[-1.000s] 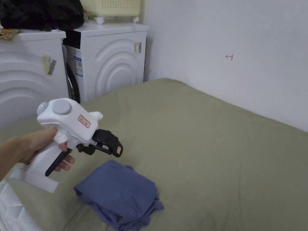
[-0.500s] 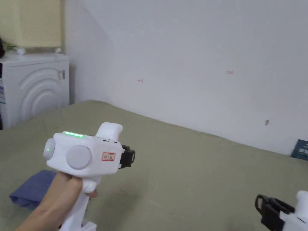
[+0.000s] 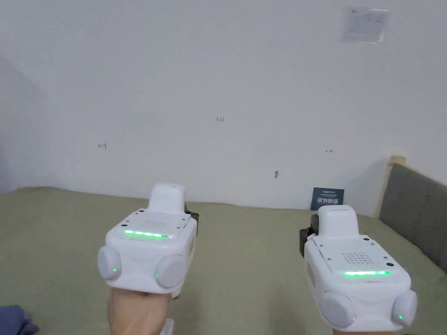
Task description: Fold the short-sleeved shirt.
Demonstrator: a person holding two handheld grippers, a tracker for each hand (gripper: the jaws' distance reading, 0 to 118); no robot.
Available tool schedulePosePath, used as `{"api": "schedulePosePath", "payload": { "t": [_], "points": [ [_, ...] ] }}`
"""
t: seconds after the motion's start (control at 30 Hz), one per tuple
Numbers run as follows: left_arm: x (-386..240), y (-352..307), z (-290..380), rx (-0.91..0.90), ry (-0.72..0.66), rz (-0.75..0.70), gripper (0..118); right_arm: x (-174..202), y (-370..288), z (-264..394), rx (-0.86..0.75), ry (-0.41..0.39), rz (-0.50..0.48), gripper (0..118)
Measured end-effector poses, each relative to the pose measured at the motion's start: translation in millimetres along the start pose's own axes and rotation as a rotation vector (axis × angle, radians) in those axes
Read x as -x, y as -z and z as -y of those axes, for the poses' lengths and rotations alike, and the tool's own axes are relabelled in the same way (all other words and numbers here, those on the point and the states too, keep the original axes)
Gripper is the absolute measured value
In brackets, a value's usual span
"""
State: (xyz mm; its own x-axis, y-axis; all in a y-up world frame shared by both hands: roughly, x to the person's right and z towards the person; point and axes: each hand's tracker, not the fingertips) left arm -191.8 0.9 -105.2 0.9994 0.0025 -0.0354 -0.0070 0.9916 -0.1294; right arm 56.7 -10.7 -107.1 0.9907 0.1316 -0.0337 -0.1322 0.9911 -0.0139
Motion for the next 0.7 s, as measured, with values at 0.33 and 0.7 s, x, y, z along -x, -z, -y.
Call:
{"api": "schedulePosePath", "payload": {
  "t": [0.33,0.7],
  "points": [
    [0,-4,-3,-0.002,0.014,-0.001,2,0,-1,-7,-0.004,0.019,-0.003,0],
    [17,9,1,0.055,0.002,-0.038,118,-15,5,-9,0.020,0.038,-0.023,118]
  ]
}}
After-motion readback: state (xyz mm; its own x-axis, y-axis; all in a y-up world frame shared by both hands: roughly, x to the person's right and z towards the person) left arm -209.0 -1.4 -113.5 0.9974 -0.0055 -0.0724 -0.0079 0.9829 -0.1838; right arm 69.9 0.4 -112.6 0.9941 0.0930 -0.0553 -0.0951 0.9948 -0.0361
